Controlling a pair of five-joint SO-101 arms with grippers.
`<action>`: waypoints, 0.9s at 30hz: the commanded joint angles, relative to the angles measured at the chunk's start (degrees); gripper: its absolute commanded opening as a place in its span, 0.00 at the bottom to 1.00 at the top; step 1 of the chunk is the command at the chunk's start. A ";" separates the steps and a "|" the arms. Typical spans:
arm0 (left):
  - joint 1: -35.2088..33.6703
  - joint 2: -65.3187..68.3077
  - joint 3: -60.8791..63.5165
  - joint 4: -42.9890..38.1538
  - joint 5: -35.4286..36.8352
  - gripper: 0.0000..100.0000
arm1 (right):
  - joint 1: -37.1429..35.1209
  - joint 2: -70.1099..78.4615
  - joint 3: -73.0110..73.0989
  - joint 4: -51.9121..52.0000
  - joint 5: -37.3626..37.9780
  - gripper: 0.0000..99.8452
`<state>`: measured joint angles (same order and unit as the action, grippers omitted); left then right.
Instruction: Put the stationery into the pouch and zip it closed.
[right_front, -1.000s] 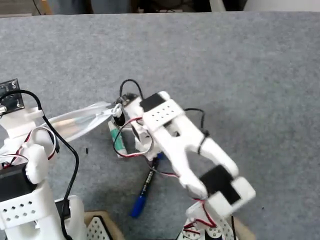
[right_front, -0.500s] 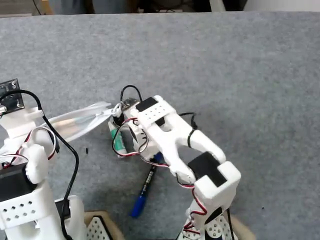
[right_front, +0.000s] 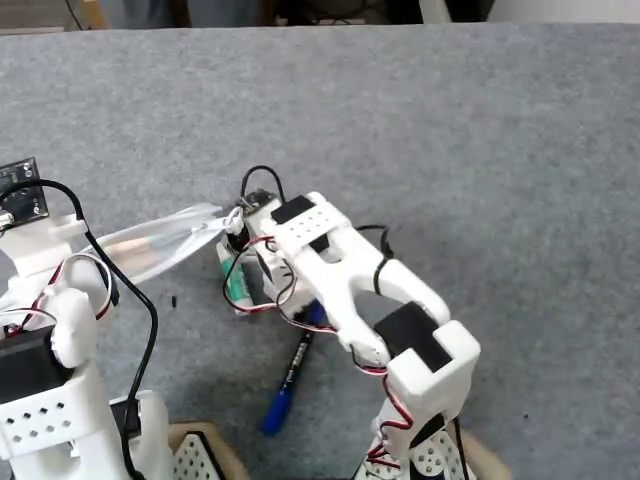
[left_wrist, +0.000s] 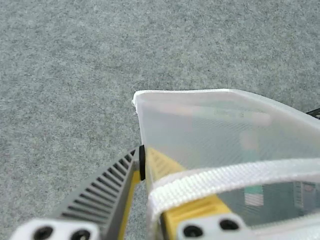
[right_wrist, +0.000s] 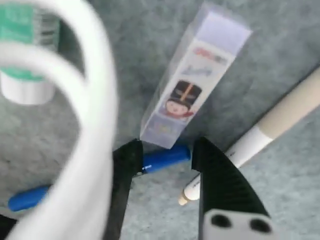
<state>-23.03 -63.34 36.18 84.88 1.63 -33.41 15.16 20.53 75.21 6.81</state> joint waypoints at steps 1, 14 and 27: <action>0.40 -0.26 -0.31 0.09 0.35 0.03 | 2.64 -0.57 0.13 1.41 -0.44 0.17; 0.40 -0.26 -0.31 0.09 0.35 0.03 | 5.89 -0.40 0.48 4.22 -0.35 0.17; 0.40 -0.26 -0.31 0.09 0.35 0.03 | 4.57 -0.40 1.63 -0.53 2.73 0.02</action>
<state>-23.03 -63.34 36.18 84.88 1.63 -28.04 15.16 23.52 75.30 7.78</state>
